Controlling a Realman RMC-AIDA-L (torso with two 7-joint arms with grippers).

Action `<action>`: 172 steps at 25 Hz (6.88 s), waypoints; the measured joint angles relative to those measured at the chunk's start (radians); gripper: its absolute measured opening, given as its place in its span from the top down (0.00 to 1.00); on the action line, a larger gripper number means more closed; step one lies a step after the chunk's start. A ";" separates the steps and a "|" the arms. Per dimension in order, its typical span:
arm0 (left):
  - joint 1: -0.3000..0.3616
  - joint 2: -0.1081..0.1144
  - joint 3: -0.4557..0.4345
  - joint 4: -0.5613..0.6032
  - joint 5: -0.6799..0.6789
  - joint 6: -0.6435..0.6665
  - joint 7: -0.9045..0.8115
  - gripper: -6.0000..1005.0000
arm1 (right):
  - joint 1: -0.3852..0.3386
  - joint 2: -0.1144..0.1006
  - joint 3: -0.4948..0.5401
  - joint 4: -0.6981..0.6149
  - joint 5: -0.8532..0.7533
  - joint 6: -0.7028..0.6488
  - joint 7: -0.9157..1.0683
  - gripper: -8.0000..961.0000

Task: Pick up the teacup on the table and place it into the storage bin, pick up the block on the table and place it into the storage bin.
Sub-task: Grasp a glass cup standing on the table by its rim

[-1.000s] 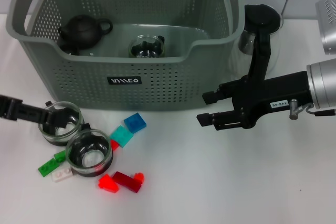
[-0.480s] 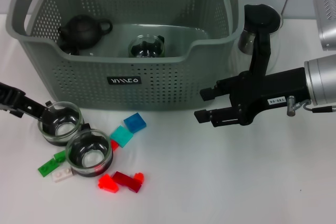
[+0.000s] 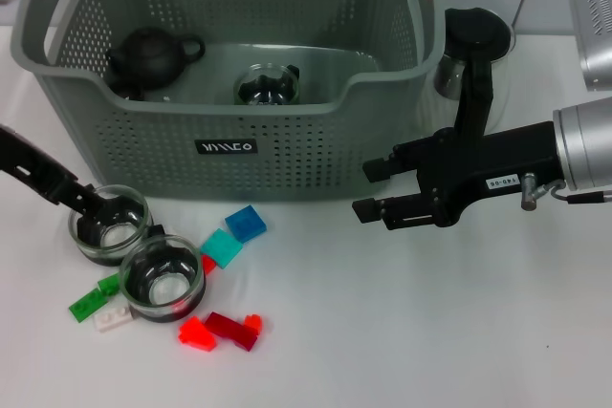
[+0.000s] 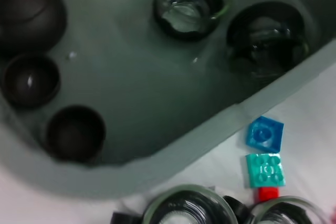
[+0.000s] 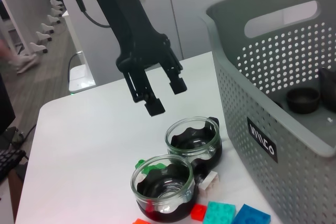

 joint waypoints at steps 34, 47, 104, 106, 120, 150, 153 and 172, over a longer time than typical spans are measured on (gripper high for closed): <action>0.009 -0.039 0.004 -0.029 0.094 -0.102 0.044 0.20 | 0.008 0.000 -0.002 0.003 -0.003 -0.036 0.029 0.36; -0.006 -0.032 0.010 -0.115 0.120 -0.191 0.068 0.21 | 0.013 -0.001 -0.006 0.005 -0.005 -0.035 0.050 0.36; -0.007 -0.026 0.116 -0.262 0.124 -0.364 0.093 0.21 | 0.013 -0.003 -0.002 0.011 -0.003 -0.028 0.052 0.36; -0.007 -0.025 0.116 -0.261 0.124 -0.369 0.092 0.21 | 0.013 -0.003 -0.002 0.011 -0.003 -0.028 0.052 0.36; -0.004 -0.017 0.119 -0.268 0.125 -0.376 0.079 0.21 | 0.013 -0.003 0.001 0.012 -0.003 -0.028 0.052 0.36; 0.010 -0.017 0.184 -0.257 0.125 -0.374 0.068 0.21 | 0.013 -0.003 0.003 0.012 -0.005 -0.028 0.043 0.36; 0.008 -0.017 0.185 -0.264 0.125 -0.376 0.068 0.21 | 0.013 -0.003 0.003 0.012 -0.005 -0.028 0.043 0.36; 0.000 -0.019 0.194 -0.299 0.125 -0.396 0.068 0.41 | 0.013 -0.003 -0.001 0.012 -0.005 -0.030 0.047 0.36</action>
